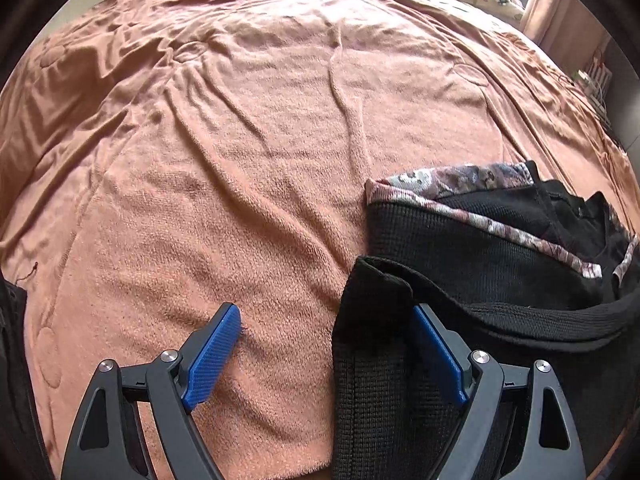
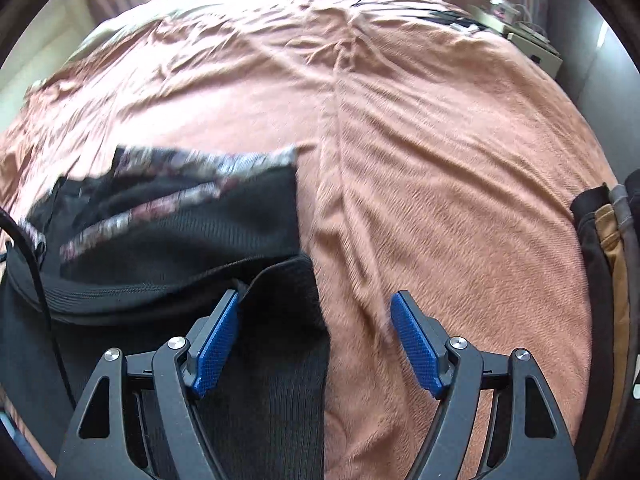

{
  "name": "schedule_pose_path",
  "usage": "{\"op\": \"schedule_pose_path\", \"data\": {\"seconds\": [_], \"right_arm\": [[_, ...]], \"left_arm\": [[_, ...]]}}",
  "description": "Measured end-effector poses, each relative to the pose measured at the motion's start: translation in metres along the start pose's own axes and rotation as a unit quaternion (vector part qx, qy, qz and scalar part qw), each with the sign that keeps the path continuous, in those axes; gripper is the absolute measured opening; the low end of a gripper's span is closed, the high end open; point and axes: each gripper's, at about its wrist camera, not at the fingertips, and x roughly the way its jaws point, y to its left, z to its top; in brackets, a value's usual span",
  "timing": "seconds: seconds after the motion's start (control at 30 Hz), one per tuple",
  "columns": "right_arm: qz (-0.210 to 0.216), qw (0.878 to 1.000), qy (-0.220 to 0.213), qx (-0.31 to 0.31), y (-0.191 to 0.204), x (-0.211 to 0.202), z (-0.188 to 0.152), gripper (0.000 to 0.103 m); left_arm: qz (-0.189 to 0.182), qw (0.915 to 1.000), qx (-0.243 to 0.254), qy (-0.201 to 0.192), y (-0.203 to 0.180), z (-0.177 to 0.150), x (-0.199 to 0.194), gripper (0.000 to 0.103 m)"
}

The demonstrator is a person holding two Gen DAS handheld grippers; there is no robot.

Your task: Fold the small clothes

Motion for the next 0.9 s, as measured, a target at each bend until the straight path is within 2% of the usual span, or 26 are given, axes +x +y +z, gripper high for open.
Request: {"op": "schedule_pose_path", "data": {"seconds": [0.07,0.1,0.17,0.33,0.43,0.5,0.67,0.8,0.9], "right_arm": [[-0.001,1.0,-0.01,0.01,-0.003,-0.006,0.001,0.065],[0.0,1.0,-0.012,0.015,-0.005,-0.008,0.001,0.063],[0.01,1.0,-0.013,0.023,-0.009,-0.014,-0.001,0.062],[0.057,0.998,-0.012,0.023,-0.015,-0.022,-0.009,0.062],[0.078,0.997,-0.003,0.019,-0.016,-0.017,-0.011,0.05],[0.077,0.997,0.001,0.014,-0.015,-0.012,-0.01,0.049],[0.091,0.996,0.004,0.017,-0.02,-0.001,0.002,0.037],[0.105,0.994,0.009,0.017,-0.019,0.009,0.004,0.03],[0.101,0.995,0.01,0.015,-0.018,0.015,0.004,0.018]], "left_arm": [[-0.002,0.9999,-0.006,-0.01,0.003,0.001,-0.007,0.086],[0.0,0.9999,-0.008,-0.014,0.005,0.0,-0.01,0.084],[-0.002,0.9997,-0.012,-0.019,0.009,0.0,-0.016,0.083],[-0.035,0.9991,0.0,-0.024,0.009,-0.005,-0.024,0.081],[-0.047,0.9987,0.011,-0.017,0.003,-0.007,-0.018,0.066],[-0.057,0.9983,0.012,-0.008,0.0,-0.008,-0.011,0.053],[-0.073,0.9971,0.021,0.002,-0.006,-0.005,0.004,0.04],[-0.082,0.9965,0.012,0.001,-0.005,-0.002,0.01,0.04],[-0.088,0.9961,0.009,0.0,-0.004,0.001,0.012,0.04]]}}
